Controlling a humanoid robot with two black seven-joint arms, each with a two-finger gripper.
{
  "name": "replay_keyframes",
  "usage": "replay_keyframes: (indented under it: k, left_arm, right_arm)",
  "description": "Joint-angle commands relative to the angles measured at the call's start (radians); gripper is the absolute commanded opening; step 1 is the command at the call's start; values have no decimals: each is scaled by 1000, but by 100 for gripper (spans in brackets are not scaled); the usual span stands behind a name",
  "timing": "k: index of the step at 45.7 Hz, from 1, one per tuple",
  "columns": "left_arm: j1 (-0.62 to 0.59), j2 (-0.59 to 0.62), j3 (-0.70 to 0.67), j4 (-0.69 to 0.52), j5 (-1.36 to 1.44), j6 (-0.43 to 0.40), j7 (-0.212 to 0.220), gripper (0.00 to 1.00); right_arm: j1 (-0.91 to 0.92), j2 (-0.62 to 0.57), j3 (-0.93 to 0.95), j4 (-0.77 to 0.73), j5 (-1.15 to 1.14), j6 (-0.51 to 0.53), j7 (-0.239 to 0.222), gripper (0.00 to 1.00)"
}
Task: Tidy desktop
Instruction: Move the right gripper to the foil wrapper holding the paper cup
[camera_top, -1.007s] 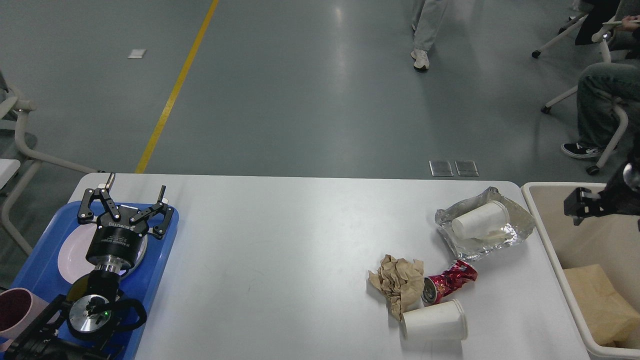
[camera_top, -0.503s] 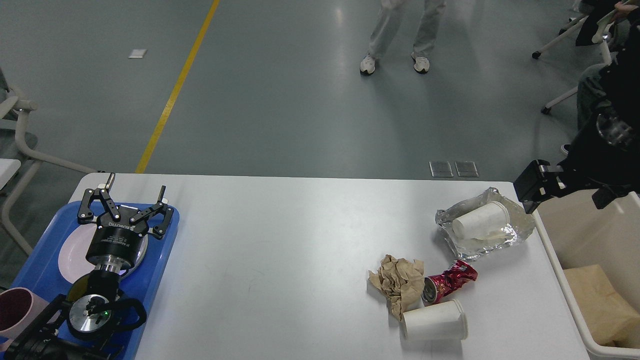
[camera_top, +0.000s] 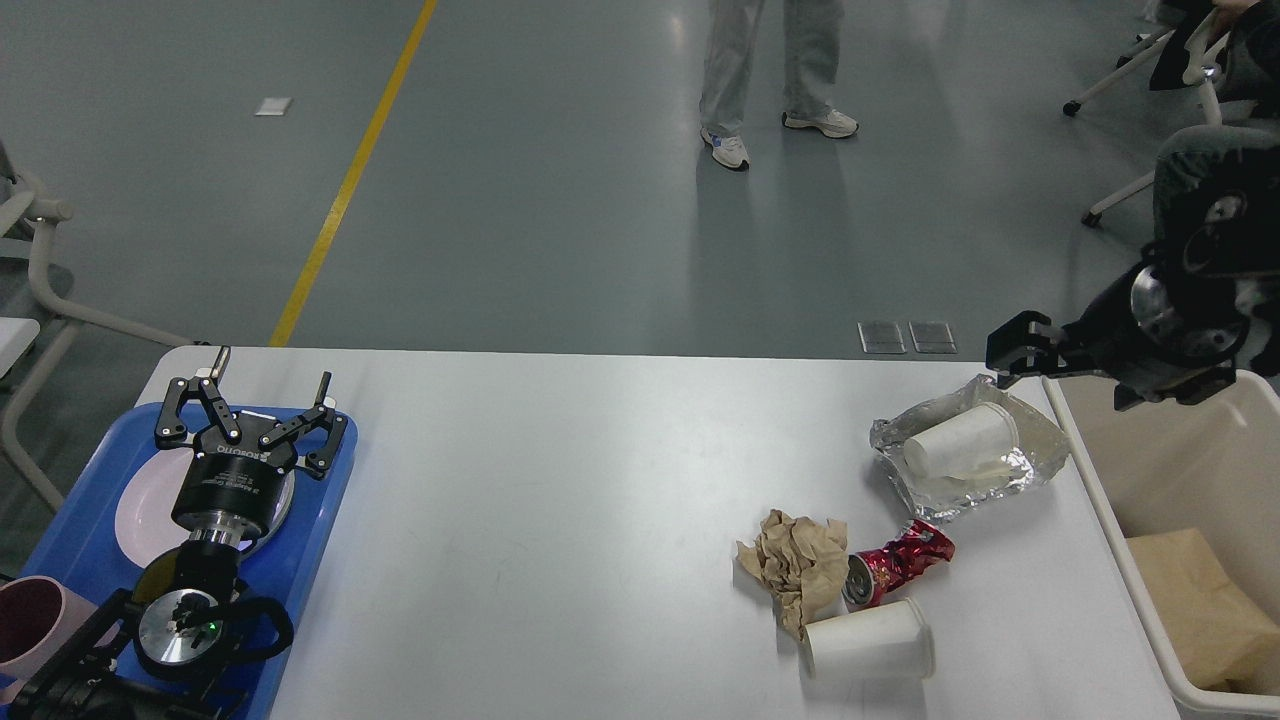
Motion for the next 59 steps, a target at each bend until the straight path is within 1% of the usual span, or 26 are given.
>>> replay_keyframes:
  k: [1,7,9,13,16,26,33,43,47,49,51,53,56,59]
  left_arm:
    - [1,0,0,0,0,-1,0,96]
    - [-1,0,0,0,0,-1,0,96]
    - [-1,0,0,0,0,-1,0,96]
    - [-1,0,0,0,0,-1,0,96]
    - [-1,0,0,0,0,-1,0,96]
    - [-1,0,0,0,0,-1,2,96]
    - [-1,0,0,0,0,-1,0,96]
    - [-1,0,0,0,0,-1,0,96]
    - [-1,0,0,0,0,-1,0,96]
    - [-1,0,0,0,0,-1,0,96]
    - [-1,0,0,0,0,-1,0,96]
    - [-1,0,0,0,0,-1,0,96]
    - [-1,0,0,0,0,-1,0,96]
    - [-1,0,0,0,0,-1,0,96]
  right_arm:
    - [-191,-14,80,-124,64,-20,2,100]
    - [-432,-26,244,-303,120,-36,-6,100]
    - [-504,-26,296,-340,169,-72,-6,98]
    - [-612,-25,351,-397,240,-171,-4,99]
    - [-667,-15,357,-457,243,-204,-4,99]
    - [-822,75,365,-638,234,-229,-1,99]
    - [-929,110,442,-771,234,-226,-3,99]
    - [-1014,169,457,-908,231,-224,-4,99]
    - [-1041,179,463,-957,231,-226,-4,96]
    - [-1044,181,463,-963,231,-226,-4,92]
    - [-1044,183,465,-963,231,-226,-4,85]
    - [-1044,183,463,-963,231,-226,-4,76]
    - [-1048,183,463,-963,229,-224,-4,58]
    - [-1055,183,462,-963,229,-224,-4,50]
